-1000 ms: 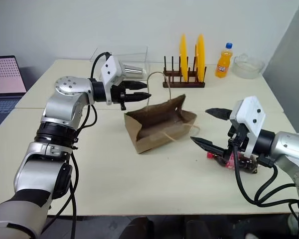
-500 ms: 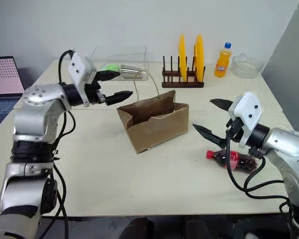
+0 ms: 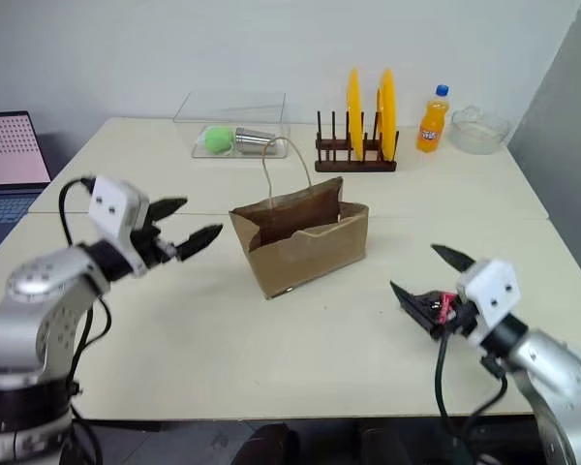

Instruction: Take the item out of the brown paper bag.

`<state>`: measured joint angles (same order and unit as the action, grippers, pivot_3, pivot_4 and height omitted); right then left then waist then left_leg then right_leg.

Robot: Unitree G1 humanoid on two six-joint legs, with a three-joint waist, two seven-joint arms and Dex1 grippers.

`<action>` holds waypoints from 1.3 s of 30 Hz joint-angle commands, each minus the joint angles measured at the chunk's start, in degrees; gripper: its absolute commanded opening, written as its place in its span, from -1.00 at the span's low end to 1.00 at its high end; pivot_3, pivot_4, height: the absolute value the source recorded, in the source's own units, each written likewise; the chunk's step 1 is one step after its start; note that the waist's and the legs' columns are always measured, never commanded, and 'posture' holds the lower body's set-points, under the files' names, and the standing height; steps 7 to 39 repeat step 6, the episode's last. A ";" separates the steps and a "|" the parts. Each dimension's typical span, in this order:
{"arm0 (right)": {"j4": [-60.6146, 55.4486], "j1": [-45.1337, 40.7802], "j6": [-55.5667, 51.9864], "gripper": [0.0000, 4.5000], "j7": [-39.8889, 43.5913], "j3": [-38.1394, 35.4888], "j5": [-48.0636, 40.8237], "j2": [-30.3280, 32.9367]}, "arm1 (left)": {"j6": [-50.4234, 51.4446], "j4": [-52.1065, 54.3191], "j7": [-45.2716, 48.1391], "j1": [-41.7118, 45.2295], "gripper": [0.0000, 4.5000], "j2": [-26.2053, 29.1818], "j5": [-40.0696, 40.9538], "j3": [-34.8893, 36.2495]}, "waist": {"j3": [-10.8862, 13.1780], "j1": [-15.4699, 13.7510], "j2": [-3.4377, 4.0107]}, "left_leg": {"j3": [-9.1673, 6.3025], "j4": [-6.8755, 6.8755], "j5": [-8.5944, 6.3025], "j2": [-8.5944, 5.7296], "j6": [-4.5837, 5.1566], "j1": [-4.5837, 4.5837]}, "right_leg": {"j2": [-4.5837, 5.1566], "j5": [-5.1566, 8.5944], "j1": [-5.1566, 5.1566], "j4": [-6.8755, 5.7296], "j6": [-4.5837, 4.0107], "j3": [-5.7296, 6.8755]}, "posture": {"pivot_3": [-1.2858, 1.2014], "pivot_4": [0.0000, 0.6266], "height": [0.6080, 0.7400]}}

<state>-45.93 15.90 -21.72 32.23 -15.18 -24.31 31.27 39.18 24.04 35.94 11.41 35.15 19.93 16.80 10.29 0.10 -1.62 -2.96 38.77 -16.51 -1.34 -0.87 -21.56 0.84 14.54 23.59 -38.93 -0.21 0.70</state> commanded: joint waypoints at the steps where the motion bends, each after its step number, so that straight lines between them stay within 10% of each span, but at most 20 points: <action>1: -2.18 2.55 4.28 1.00 -3.13 -0.45 2.10 -3.46 | -1.77 7.46 -5.03 -6.55 0.85 -2.98 -0.99 1.68 | 0.00 0.01 0.00 | 0.01 0.01 0.00 0.00 0.00 0.01 | 0.00 0.00 0.00 0.02 0.00 -0.01 | 0.03 -0.52 1.00; 39: 1.25 4.85 9.54 1.00 -4.93 3.57 8.07 -7.05 | -3.90 9.92 -9.79 -12.22 0.85 -7.48 -1.26 1.92 | -0.01 -0.14 -0.01 | 0.01 0.01 -0.01 0.00 0.02 0.28 | 0.00 0.01 -0.29 0.07 0.00 -0.01 | 0.03 -0.52 1.00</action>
